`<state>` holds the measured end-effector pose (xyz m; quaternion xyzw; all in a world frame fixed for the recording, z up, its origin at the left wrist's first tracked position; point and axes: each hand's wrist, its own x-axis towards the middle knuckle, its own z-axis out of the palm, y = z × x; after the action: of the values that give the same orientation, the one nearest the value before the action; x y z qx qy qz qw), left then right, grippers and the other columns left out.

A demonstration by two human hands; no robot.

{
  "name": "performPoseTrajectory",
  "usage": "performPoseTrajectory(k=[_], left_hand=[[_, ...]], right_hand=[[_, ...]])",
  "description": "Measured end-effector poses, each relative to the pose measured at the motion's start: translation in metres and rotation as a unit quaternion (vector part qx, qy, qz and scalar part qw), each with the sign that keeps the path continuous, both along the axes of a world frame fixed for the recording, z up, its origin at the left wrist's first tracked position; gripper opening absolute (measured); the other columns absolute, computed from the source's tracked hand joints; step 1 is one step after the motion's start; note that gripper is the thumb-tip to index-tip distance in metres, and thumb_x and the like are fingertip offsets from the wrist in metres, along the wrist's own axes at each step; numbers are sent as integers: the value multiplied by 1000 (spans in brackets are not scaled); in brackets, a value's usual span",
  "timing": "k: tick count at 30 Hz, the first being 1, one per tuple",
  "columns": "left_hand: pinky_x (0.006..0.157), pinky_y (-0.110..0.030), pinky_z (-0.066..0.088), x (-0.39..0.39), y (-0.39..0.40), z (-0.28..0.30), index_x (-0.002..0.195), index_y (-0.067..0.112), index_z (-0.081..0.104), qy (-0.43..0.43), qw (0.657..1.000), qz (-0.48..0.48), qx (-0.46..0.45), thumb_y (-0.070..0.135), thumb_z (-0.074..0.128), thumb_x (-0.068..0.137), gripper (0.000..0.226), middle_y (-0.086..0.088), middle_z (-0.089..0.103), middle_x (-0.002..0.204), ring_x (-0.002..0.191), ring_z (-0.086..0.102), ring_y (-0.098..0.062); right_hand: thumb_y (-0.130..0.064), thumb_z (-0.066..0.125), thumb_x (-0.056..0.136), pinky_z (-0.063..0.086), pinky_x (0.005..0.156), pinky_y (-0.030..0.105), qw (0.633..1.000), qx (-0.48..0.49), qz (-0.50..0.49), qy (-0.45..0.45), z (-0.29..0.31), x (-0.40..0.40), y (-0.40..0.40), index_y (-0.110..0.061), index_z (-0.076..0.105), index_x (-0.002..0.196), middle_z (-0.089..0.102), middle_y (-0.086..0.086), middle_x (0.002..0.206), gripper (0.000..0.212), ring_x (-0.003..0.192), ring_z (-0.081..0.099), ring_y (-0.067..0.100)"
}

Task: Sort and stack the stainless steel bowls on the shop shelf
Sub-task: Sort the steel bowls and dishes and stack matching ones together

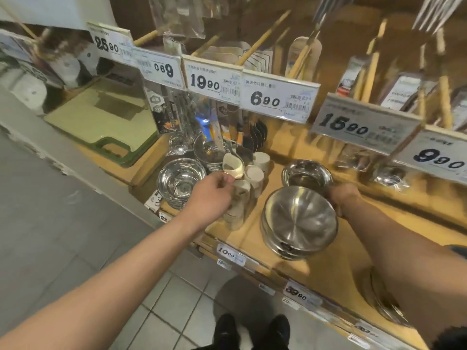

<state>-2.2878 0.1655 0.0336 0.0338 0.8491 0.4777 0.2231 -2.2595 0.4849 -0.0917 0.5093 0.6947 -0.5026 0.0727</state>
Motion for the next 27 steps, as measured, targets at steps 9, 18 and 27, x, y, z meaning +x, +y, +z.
performPoseTrajectory(k=[9, 18, 27], left_hand=[[95, -50, 55, 5, 19, 20, 98, 16, 66, -4, 999, -33, 31, 19, 56, 96, 10, -1, 68, 92, 95, 68, -26], [88, -45, 55, 24, 41, 43, 102, 17, 64, 7, 994, -97, 51, 15, 53, 93, 15, -2, 64, 92, 84, 57, -22], [97, -50, 55, 53, 58, 65, 118, 20, 66, 37, 984, -165, 59, 21, 53, 98, 24, 2, 69, 99, 93, 67, -21]], right_hand=[[-4, 59, 99, 51, 35, 21, 975, -117, -145, 117, 58, 28, -1, -5, 56, 83, 64, 12, 78, 16, 56, 66, 17], [4, 57, 96, 52, 35, 23, 958, -112, -197, 178, 120, 83, -20, -4, 60, 85, 62, 14, 84, 14, 66, 63, 19], [4, 63, 90, 51, 40, 17, 957, -66, -167, 228, 207, 187, -73, 3, 68, 90, 75, 15, 72, 5, 50, 71, 14]])
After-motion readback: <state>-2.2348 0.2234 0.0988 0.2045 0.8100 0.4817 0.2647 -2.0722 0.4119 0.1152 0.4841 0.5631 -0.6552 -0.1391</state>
